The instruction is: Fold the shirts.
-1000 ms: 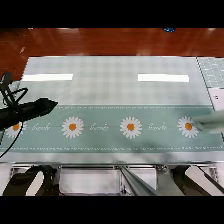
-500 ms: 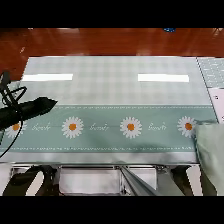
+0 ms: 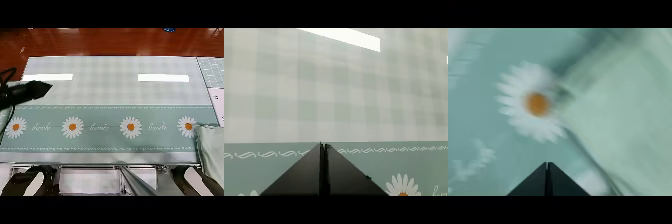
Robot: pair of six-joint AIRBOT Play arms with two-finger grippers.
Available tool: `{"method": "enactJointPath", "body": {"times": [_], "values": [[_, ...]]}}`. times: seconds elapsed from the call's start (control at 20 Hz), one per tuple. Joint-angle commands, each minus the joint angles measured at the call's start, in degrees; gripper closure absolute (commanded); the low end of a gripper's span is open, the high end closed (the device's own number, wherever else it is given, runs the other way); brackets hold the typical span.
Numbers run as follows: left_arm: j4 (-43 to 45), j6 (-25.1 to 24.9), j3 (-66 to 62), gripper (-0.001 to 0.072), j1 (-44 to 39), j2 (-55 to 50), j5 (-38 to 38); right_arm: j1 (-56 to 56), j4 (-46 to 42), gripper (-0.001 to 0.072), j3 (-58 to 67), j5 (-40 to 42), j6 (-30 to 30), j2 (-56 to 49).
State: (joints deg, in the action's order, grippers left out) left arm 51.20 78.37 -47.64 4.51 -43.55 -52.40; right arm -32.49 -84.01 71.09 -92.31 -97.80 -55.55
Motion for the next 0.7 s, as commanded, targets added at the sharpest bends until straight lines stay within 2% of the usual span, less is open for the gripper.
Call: {"method": "enactJointPath", "body": {"times": [0.0, 0.1, 0.15, 0.25, 0.4, 0.65], "values": [[4.00, -1.66, -11.04, 0.0687, -6.60, -10.32, -5.38, 25.70, 6.38, 0.0688, 5.09, 16.31, -2.01, -7.17], [10.47, -1.64, -11.93, 0.0687, -12.00, -16.59, -5.16, 37.92, 0.31, 0.0688, 5.09, 19.23, -2.97, -13.05], [13.86, -0.79, -11.72, 0.0687, -13.44, -19.37, -5.68, 42.29, -5.01, 0.0688, 5.09, 18.21, -4.81, -16.59], [15.30, 2.49, -11.43, 0.0686, -13.68, -23.21, -8.07, 47.15, -11.98, 0.0688, 5.09, 15.43, -5.95, -22.36], [15.30, 2.45, -11.43, 0.0686, -13.46, -25.40, -9.29, 49.13, -14.62, 0.0688, 5.09, 15.98, -5.95, -25.92], [15.30, 2.43, -11.43, 0.0686, -13.46, -25.46, -9.22, 49.09, -12.87, 0.0687, 5.33, 15.28, -8.02, -25.42]]}}
